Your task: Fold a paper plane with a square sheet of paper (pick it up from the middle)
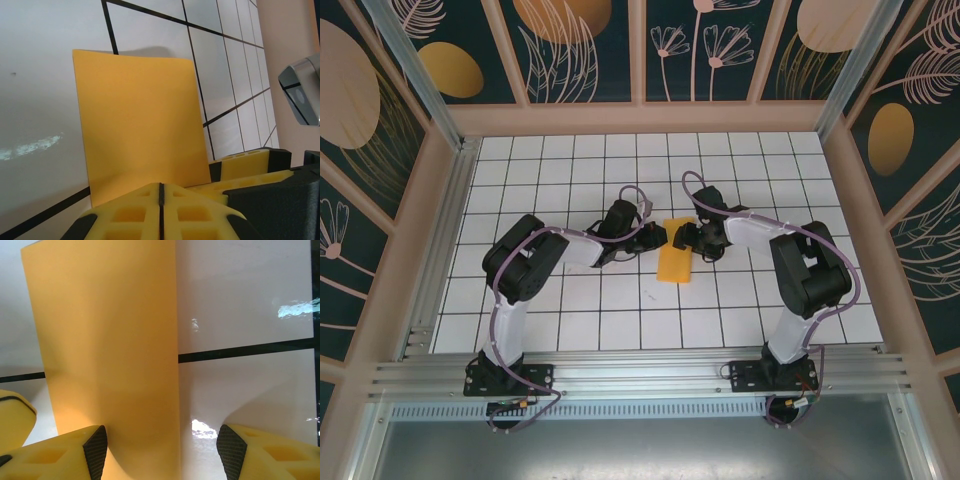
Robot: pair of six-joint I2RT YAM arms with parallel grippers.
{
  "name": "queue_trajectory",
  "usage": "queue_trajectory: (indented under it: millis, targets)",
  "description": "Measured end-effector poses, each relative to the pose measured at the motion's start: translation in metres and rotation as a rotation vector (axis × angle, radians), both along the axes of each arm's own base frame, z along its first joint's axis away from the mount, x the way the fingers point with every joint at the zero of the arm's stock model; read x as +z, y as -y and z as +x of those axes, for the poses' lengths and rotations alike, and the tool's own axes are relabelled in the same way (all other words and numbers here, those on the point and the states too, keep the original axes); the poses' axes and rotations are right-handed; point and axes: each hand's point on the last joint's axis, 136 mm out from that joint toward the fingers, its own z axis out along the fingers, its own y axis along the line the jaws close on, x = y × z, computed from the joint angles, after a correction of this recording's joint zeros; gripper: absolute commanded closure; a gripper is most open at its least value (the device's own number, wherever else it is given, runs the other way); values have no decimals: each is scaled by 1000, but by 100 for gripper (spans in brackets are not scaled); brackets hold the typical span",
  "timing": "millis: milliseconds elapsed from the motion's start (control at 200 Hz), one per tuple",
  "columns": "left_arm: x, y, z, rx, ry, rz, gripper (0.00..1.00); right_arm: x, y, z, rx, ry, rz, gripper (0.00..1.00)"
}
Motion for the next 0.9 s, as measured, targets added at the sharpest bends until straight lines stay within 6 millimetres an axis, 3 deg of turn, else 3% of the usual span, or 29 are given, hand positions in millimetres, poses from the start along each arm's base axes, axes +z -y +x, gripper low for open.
queue_trajectory:
  millis: [360,901]
  targets:
    - [-18,-1,1,1,-41,50,92,0,0,0,1,1,-2,35]
    - [-20,0,4,-5,-30,79,95,2,-1,1,0,3,-7,33]
